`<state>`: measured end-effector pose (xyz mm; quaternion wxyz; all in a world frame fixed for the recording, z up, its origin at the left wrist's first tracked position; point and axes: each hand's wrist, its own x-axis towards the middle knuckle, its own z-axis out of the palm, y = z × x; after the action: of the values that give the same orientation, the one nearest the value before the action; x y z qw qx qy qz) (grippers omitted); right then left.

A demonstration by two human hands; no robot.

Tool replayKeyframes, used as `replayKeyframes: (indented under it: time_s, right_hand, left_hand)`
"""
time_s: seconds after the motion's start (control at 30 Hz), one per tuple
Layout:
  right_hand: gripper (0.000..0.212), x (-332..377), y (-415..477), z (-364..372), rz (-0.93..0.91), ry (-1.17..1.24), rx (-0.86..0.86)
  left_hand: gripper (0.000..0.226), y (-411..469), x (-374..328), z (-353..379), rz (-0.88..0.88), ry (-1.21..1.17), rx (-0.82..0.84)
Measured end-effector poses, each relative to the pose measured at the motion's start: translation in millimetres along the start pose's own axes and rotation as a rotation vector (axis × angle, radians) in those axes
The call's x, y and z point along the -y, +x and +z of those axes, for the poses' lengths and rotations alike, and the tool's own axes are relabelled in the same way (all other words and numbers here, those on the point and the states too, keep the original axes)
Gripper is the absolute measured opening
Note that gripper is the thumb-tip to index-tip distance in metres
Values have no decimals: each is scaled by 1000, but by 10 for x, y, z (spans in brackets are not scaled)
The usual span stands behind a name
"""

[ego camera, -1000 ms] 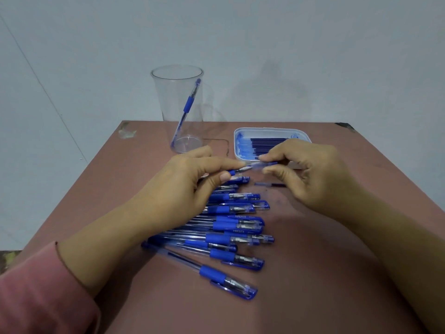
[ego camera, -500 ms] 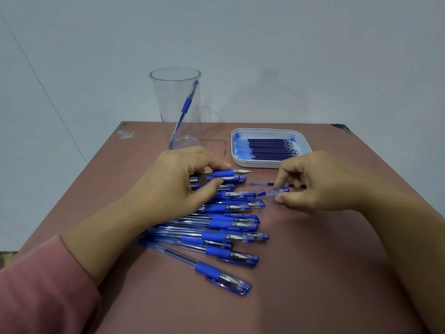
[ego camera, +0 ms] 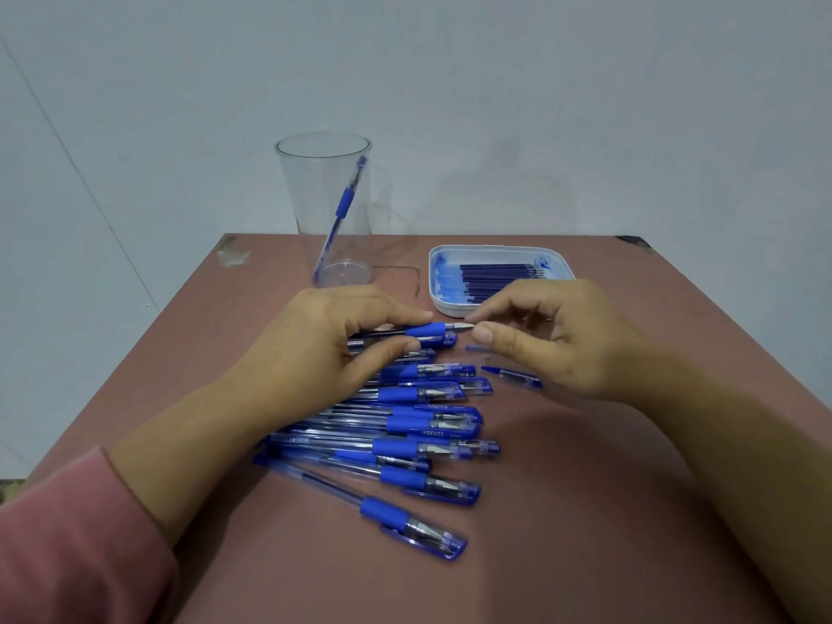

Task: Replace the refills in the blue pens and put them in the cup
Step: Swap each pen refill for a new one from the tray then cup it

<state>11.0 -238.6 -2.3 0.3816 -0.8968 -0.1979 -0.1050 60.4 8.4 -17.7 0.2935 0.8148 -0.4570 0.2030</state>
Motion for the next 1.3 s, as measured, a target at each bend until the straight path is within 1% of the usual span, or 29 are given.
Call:
replayKeyframes:
  time_s: [0.13, 0.27, 0.33, 0.43, 0.57, 0.63, 0.7, 0.8, 0.87, 0.93, 1.1, 1.17, 1.23, 1.3]
  right_hand:
    - [22, 18, 32, 130, -48, 8, -23]
    - [6, 22, 42, 164, -79, 44, -75]
    - [8, 23, 36, 154, -96, 38, -92]
    - [16, 28, 22, 140, -156, -37, -109]
    - [17, 60, 7, 143, -260, -144, -150]
    - [17, 61, 7, 134, -284, -167, -156]
    - [19, 59, 11, 119, -262, -153, -148]
    - [27, 106, 9, 111, -150, -35, -151]
    - [21, 140, 5, 135, -116, 12, -167]
    - [8, 142, 13, 167, -102, 28, -169]
    - [19, 127, 29, 172, -120, 30, -148]
    - [22, 131, 16, 157, -80, 119, -151]
    - [17, 133, 12, 158, -42, 177, -134]
    - [11, 125, 20, 163, -37, 161, -108]
  left_hand:
    - [29, 2, -11, 10, 22, -13, -12]
    - [29, 5, 0, 12, 19, -23, -18]
    - [28, 3, -16, 7, 5, -53, -18]
    - [25, 6, -54, -20, -16, -110, -5]
    - [23, 3, -60, -54, -79, -180, 46]
    - [22, 0, -57, -56, -91, -195, 46]
    - [22, 3, -64, -55, -72, -159, 25]
    - [25, 12, -58, -54, -27, -83, -13]
    - [25, 11, -45, -53, -3, -57, -34]
    - [26, 11, -36, -49, 17, -39, -45]
    - [27, 9, -27, -30, 18, -33, -46]
    - [26, 9, -24, -33, 17, -29, -57]
    - [26, 11, -25, -40, 22, -16, -63]
    - [27, 12, -24, -43, 26, -8, -58]
